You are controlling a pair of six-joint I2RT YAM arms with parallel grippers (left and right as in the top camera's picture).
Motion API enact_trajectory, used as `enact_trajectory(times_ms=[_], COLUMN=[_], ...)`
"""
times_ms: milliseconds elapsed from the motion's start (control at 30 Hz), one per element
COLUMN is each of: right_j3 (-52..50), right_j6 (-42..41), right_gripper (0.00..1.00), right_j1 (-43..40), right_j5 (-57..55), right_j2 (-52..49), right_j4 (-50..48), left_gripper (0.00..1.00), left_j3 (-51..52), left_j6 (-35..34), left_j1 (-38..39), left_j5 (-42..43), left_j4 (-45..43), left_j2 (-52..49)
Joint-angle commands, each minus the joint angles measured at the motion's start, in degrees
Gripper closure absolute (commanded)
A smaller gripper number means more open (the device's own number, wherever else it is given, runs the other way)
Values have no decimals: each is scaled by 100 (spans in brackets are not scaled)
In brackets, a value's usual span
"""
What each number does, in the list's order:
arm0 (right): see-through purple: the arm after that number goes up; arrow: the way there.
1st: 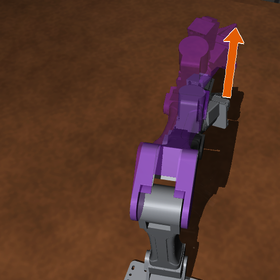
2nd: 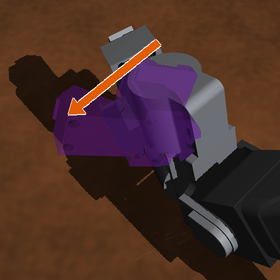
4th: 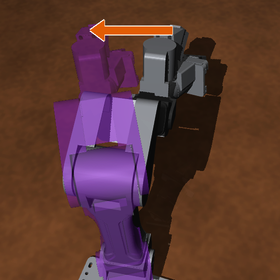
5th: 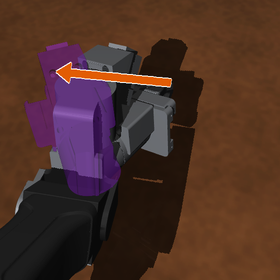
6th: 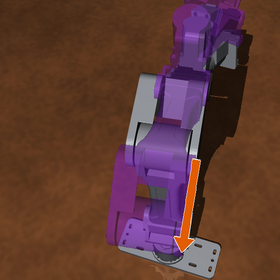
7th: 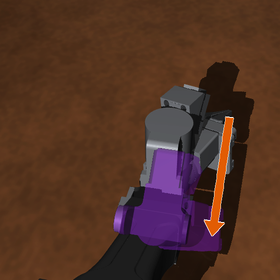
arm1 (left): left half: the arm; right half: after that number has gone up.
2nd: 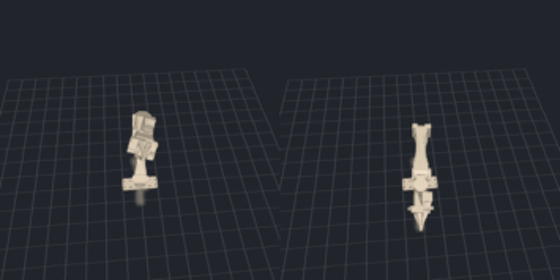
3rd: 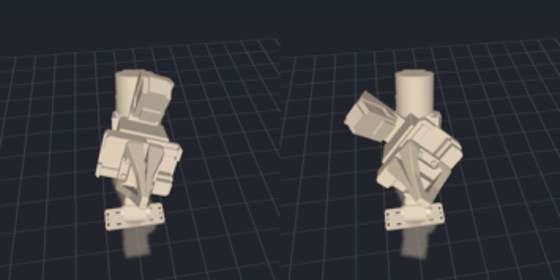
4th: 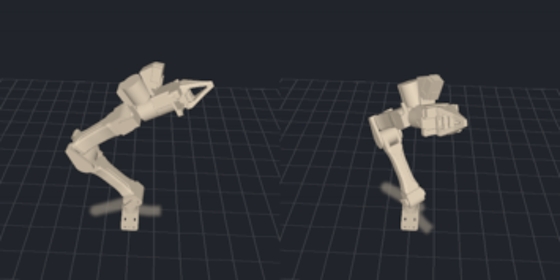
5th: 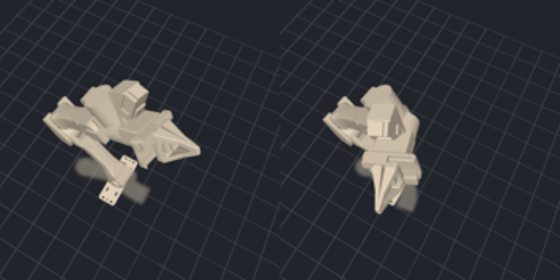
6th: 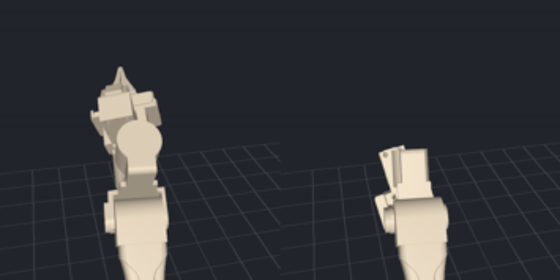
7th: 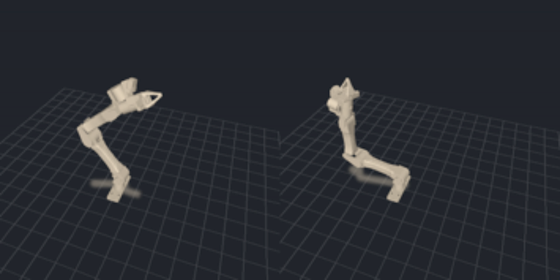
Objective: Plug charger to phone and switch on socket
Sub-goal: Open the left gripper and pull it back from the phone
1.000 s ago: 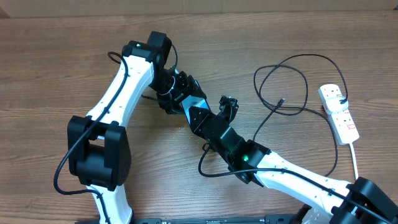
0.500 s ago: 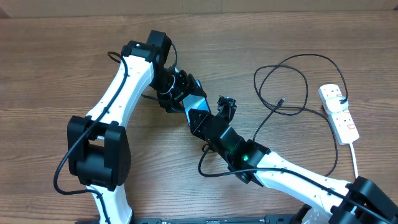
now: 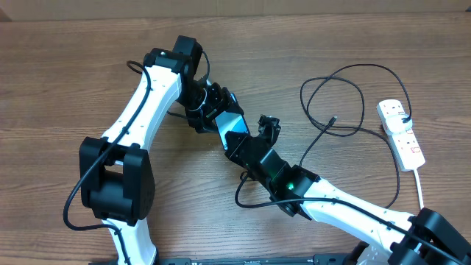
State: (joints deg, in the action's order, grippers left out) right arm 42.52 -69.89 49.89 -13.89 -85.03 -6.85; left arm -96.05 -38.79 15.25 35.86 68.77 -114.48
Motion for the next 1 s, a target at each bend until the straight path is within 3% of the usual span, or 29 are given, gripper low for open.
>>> enact_trajectory(times_ms=[0,133,333,600,733,967], right_j3=[39,42,42,42,42,42], right_j6=[140,138,136,-219,-883,-1193], right_gripper=[96,96,96,96,96,96], right_j1=[39,39,-17,-181,-669,-1445], right_j5=[96,92,114,754,1956,3679], right_j2=[11,13,15,15,15,15], right_j4=[-118,-122,-136,-140,-133,-118], left_gripper=[33,27,0,0,1,0], left_j3=[-162,-162,-162,-173,-326,-697], left_j6=[87,96,155,715,1141,1779], left_j1=[22,22,11,-216,-660,-1582], left_j5=[120,103,101,157,138,-24], left_j4=[-7,-9,-48,-199,-39,321], left_j2=[-26,-26,-26,-7,85,925])
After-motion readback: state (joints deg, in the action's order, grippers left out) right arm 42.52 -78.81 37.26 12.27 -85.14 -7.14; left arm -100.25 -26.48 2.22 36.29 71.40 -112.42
